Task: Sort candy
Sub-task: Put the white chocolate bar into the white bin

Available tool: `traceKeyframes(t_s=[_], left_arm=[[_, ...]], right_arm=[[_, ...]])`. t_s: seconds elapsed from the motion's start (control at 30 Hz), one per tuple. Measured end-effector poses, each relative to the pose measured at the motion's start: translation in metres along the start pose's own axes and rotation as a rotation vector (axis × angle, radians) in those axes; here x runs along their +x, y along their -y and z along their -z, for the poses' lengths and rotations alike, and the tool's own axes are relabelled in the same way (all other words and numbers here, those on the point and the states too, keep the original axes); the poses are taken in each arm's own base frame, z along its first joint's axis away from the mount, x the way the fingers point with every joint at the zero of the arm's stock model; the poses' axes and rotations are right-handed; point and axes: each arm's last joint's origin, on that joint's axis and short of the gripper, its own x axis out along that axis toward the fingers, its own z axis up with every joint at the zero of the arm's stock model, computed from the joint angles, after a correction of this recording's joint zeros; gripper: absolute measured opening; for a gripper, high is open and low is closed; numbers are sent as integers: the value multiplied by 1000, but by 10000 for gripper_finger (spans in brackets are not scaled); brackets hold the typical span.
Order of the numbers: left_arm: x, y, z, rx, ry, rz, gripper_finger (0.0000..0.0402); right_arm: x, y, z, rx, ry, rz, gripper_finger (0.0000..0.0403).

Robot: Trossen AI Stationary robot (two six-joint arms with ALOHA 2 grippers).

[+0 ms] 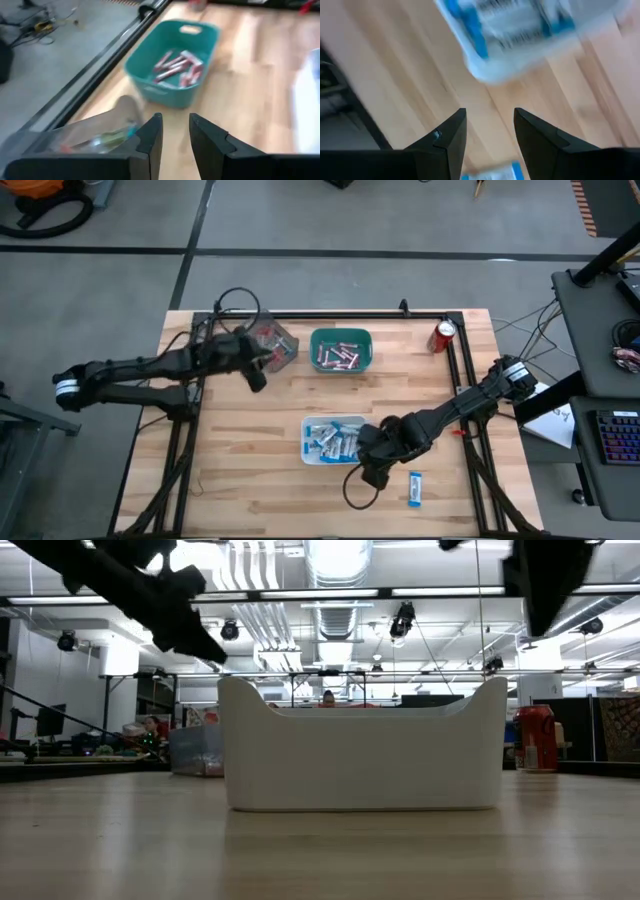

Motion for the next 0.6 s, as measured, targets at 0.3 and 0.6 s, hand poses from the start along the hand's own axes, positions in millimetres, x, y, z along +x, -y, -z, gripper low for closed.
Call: traceKeyframes(t_s=[0.3,0.6], left_arm=[[-26,41,9,-13,122,62,80],[-40,62,1,20,189,46,80]], right_arm=[[1,9,44,251,-204,243,177],[31,8,88,388,-243,295,217]])
